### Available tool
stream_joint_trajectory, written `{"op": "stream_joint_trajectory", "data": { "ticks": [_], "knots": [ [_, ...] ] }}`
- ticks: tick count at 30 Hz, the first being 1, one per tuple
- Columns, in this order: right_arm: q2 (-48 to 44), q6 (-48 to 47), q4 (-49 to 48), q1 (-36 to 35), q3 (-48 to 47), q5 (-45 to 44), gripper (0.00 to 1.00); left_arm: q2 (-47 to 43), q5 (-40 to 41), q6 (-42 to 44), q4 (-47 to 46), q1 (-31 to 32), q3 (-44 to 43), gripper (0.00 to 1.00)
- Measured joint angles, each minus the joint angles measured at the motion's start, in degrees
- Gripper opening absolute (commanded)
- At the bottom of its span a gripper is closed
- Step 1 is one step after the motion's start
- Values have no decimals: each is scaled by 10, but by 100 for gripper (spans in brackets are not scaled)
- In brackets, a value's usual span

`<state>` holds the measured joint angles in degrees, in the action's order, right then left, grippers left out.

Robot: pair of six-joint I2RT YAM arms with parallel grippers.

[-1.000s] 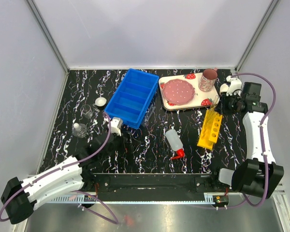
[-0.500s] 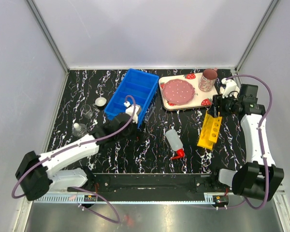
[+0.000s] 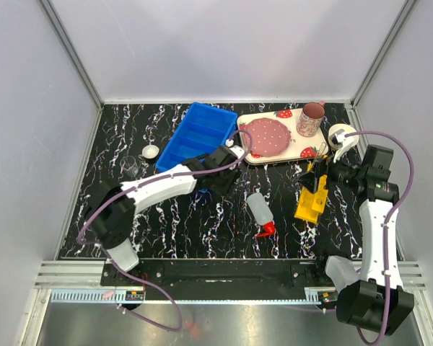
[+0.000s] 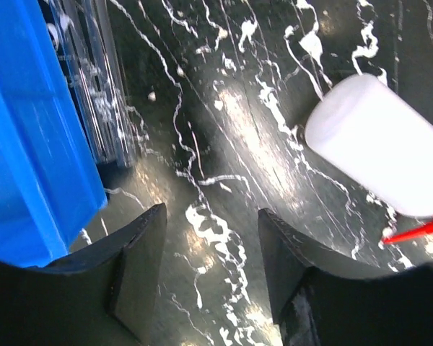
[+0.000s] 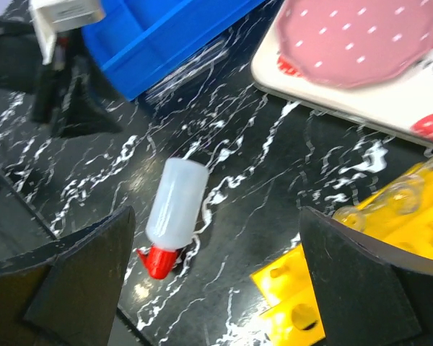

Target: Organize the chemistry lab equipment

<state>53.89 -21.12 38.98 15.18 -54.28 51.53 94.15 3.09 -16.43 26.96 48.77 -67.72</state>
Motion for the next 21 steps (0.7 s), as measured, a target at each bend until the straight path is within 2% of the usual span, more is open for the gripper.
{"op": "stream_joint_trajectory", "data": {
  "ticks": [5, 11, 21],
  "knots": [
    [10, 7, -2, 10, 33, 47, 100, 100, 34, 32, 43, 0, -94, 45],
    [3, 10, -13, 11, 33, 56, 100, 195, 82, 67, 84, -3, -172, 43],
    [0, 11, -15, 14, 33, 56, 100, 244, 105, 103, 113, -27, -219, 43]
  ]
}}
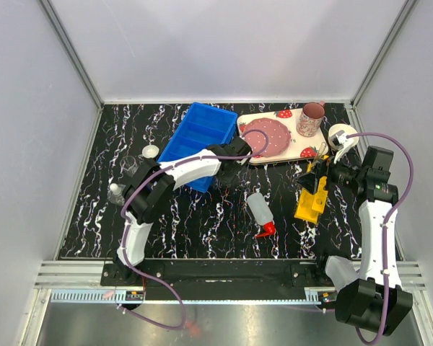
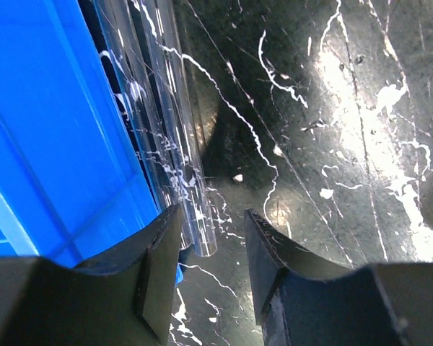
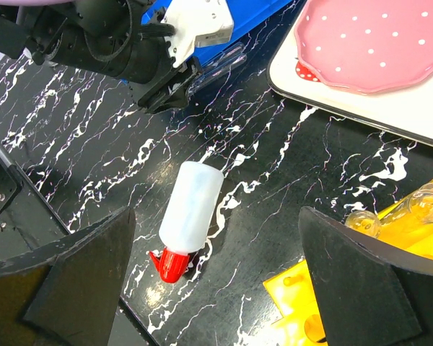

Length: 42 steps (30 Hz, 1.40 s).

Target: Organize the chemistry lab equipment

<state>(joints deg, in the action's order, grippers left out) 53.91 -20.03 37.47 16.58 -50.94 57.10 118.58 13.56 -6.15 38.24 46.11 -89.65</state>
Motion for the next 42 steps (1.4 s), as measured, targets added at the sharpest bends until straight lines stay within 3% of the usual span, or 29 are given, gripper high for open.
{"op": "stream_joint_trajectory", "data": {
  "ticks": [13, 25, 35, 42],
  "knots": [
    [0, 1, 0, 4, 0, 0, 100, 24, -5, 16, 11, -7, -19, 42],
    [0, 2, 0, 9, 0, 1, 100, 26, -44, 12, 12, -12, -19, 31],
    [-2, 2, 0, 16, 0, 11, 100, 22, -72, -14, -11, -5, 0, 30],
    [-6, 2, -1, 23, 1, 15, 100, 4, -73, -29, -42, 11, 32, 18]
  ]
}}
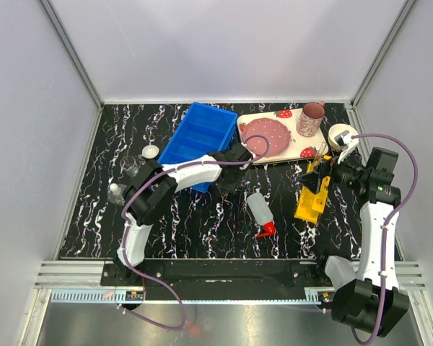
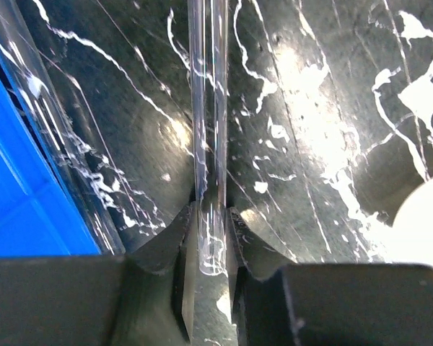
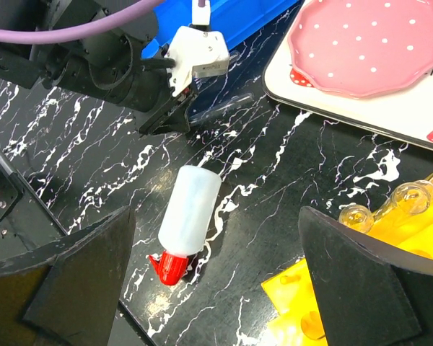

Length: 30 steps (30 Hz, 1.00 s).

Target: Organize the chemistry lab equipment

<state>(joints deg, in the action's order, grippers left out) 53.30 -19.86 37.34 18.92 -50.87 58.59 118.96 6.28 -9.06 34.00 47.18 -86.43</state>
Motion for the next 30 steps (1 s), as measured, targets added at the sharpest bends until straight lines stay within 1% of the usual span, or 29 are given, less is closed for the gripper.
{"op": "stream_joint_trajectory", "data": {
  "ticks": [7, 12, 15, 20, 22, 25, 27, 30],
  "knots": [
    [-14, -10, 3, 3, 7, 17, 100, -43, 0, -18, -31, 9, 64, 15],
    [-15, -45, 37, 3, 2, 46, 100, -111, -1, -40, -63, 14, 137, 13],
    [13, -95, 105, 2, -35, 55, 100, -173, -1, -55, -104, 19, 187, 13],
    [67, -189, 237, -8, -136, 54, 100, -275, -9, -76, -188, 41, 271, 13],
    [75, -206, 275, -24, -165, 52, 100, -317, -17, -86, -225, 57, 306, 13],
    [80, -202, 304, -71, -190, 48, 100, -365, -28, -96, -276, 84, 343, 13],
    [82, -181, 306, -108, -196, 45, 100, -388, -35, -104, -308, 110, 359, 13],
    [91, -121, 299, -153, -197, 40, 99, -402, -43, -113, -348, 148, 363, 13]
  ]
}}
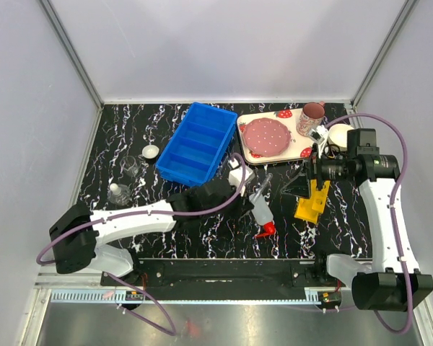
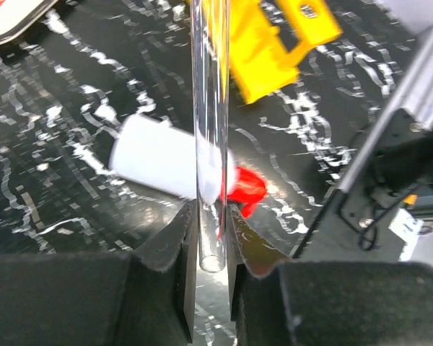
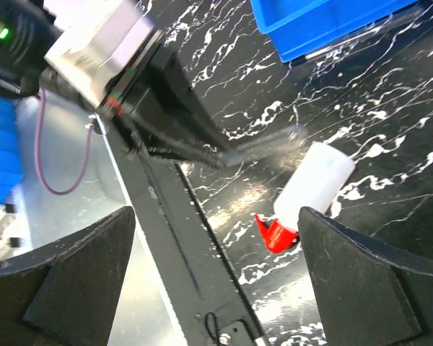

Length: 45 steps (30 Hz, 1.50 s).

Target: Organize the chemistry lab equipment

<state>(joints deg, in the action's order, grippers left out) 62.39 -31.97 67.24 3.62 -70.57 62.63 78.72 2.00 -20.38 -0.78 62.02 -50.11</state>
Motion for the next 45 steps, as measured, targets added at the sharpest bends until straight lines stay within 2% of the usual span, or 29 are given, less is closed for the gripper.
{"op": "stream_joint_trajectory", "data": {
  "ticks": [8, 22, 30, 33, 37, 39, 41, 42, 44, 45],
  "knots": [
    [65, 103, -18, -12, 5, -9, 95, -2, -2, -15, -41, 52, -3, 13],
    [112, 169, -36, -30, 16, -31, 68, 3, -2, -17, -51, 62, -18, 13],
    [144, 181, -35, -51, 16, -19, 35, 14, 0, -17, -54, 71, -31, 13],
    [145, 184, -35, -52, 15, -14, 26, 18, 5, -17, -53, 71, -32, 13],
    [145, 183, -36, -54, 14, -11, 20, 24, 11, -17, -52, 71, -35, 16],
    [144, 182, -36, -54, 14, -12, 19, 24, 15, -17, -51, 71, -36, 22],
    [138, 181, -36, -54, 14, -15, 18, 24, 20, -17, -49, 73, -37, 32],
    [133, 181, -37, -54, 14, -16, 18, 24, 24, -18, -50, 73, -38, 42],
    [121, 181, -38, -53, 15, -21, 19, 24, 36, -22, -49, 74, -38, 51],
    [113, 181, -39, -50, 15, -21, 19, 23, 43, -23, -49, 74, -38, 62]
  ]
}}
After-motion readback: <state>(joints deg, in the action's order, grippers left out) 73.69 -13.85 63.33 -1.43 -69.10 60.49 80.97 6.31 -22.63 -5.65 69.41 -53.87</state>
